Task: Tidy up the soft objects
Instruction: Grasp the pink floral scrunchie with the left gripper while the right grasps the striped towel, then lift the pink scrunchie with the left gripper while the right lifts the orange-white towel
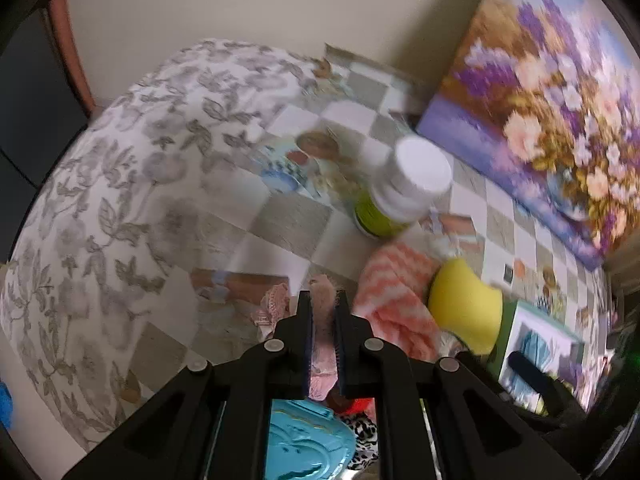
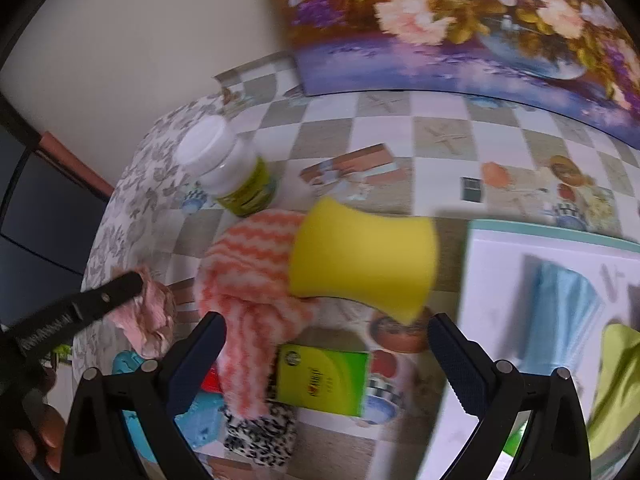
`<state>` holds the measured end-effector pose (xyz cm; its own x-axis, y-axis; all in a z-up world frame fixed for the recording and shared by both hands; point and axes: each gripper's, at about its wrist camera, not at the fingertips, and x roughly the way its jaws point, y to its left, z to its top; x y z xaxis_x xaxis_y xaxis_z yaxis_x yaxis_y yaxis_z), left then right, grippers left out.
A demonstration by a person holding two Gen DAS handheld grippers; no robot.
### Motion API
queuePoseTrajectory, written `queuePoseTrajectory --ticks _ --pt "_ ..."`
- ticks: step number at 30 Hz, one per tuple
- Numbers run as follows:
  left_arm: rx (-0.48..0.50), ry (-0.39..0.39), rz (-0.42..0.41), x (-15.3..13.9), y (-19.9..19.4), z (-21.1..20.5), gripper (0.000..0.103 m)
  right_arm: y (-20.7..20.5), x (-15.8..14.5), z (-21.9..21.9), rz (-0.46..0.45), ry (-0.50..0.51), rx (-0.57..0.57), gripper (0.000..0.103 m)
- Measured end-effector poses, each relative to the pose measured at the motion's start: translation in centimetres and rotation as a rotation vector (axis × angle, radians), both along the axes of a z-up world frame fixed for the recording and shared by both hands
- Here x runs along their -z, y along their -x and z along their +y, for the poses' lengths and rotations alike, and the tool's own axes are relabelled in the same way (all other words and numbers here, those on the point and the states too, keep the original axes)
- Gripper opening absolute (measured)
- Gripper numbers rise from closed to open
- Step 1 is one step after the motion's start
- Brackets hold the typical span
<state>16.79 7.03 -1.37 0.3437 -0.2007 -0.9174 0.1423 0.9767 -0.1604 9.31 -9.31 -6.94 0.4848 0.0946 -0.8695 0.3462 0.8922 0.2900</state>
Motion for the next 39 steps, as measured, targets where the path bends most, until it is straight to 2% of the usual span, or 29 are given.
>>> queuePoseTrajectory --ticks 6,14,19,22,24,26,35,39 --pt "-0.069 -0.001 -0.051 -1.5 -0.5 2.0 0.01 -1.8 1.0 2.9 -0.006 0.015 -0.075 0.102" --pt "-0.116 0.019 -0.063 -1.9 -0.9 3.6 0.01 -3.5 3.2 4.4 0.026 0.032 -0.109 0.098" --pt "-0.114 0.022 -0.05 -1.5 -1.0 3.4 0.01 -4.0 3.8 4.8 0.018 0.021 -0.122 0.085" --pt "-0.11 0.022 -0.05 -1.5 -0.9 3.3 0.01 -4.1 3.7 5.2 0.009 0.02 -0.137 0.07" --pt "-0.108 0.02 -0.051 -1.5 -0.9 3.2 0.01 -4.0 3.6 5.3 0.004 0.023 -0.14 0.052" --pt "-0.108 0.02 -0.051 -1.5 -0.9 3.2 0.01 -4.0 3.3 5.3 -0.007 0.031 -0.146 0.045" --pt "-0.104 0.016 -0.06 -1.9 -0.7 3.0 0.01 -3.4 2.0 4.7 -0.047 0.034 -0.147 0.017" --pt "-0.101 0.017 -0.073 -2.3 -0.6 2.9 0.01 -3.0 0.5 4.3 -0.084 0.035 -0.145 0.014"
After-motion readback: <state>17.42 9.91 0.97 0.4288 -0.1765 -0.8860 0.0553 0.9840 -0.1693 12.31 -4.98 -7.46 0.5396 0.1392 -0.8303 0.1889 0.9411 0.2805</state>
